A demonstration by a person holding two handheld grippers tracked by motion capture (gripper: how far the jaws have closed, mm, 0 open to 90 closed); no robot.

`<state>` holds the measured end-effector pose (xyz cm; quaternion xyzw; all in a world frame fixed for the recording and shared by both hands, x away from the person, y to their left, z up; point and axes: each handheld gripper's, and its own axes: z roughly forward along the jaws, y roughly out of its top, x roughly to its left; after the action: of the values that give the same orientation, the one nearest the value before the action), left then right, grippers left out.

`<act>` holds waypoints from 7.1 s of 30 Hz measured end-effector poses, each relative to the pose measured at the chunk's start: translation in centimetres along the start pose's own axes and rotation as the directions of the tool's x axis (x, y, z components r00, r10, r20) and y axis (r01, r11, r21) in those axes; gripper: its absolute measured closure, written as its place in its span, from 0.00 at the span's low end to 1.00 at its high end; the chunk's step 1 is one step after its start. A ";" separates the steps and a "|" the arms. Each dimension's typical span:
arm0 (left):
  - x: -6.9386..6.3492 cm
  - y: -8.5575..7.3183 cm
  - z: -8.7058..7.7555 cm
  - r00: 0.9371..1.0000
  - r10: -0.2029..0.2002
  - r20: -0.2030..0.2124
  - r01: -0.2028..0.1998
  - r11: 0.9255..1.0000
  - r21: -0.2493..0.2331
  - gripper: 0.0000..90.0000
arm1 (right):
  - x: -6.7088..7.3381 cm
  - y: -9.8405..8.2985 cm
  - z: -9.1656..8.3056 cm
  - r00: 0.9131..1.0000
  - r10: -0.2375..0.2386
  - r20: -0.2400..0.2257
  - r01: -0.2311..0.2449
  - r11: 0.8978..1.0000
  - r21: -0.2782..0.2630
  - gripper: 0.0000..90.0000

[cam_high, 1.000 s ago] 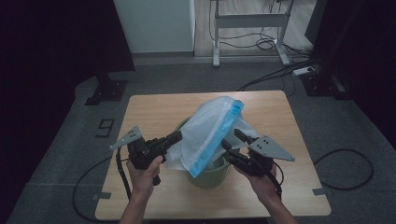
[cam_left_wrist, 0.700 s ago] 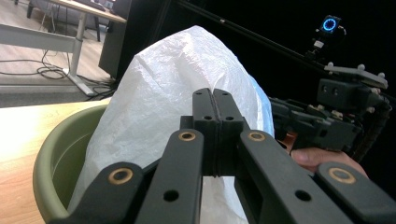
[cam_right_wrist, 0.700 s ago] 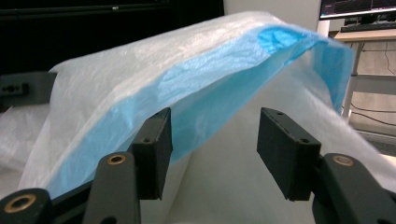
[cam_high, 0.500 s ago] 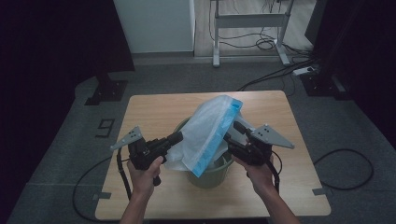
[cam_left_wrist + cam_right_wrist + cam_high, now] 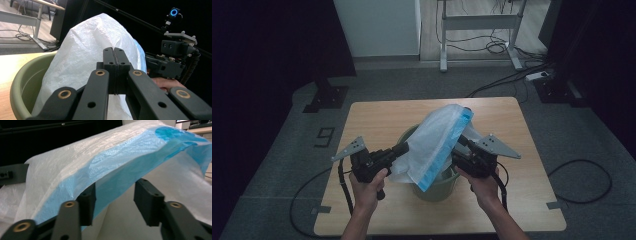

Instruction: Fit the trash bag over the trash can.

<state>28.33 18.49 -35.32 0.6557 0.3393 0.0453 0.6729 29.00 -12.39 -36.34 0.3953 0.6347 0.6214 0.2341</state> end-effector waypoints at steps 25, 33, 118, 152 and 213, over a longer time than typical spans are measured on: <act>1.0 0.0 -0.8 0.999 -0.039 -0.029 0.037 0.997 -0.069 0.99 | -1.1 0.1 -1.5 0.999 -0.032 0.019 0.033 0.998 -0.051 0.99; 1.8 0.0 -1.4 0.996 -0.068 -0.064 0.061 0.992 -0.108 0.99 | -2.3 -0.8 -2.8 0.999 -0.037 0.033 0.038 0.998 -0.040 0.99; 4.1 -0.5 -1.9 0.992 -0.030 -0.120 0.027 0.999 -0.031 0.92 | -6.2 2.0 -2.7 0.994 -0.094 0.053 0.097 0.994 -0.050 0.99; -1.4 2.5 4.5 0.904 0.372 -0.209 -0.291 0.896 0.335 0.77 | -2.8 1.9 -1.4 0.984 -0.179 -0.015 0.179 0.984 -0.011 0.99; 3.2 -8.3 -5.8 0.988 -0.108 -0.108 0.114 0.992 0.052 0.99 | -4.6 -10.7 -9.2 0.993 0.019 -0.115 -0.003 0.990 0.139 0.99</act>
<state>24.59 23.91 -43.66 0.6519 0.4114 0.0325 0.6362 22.11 -20.69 -46.56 0.3774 0.6867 0.5989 0.1653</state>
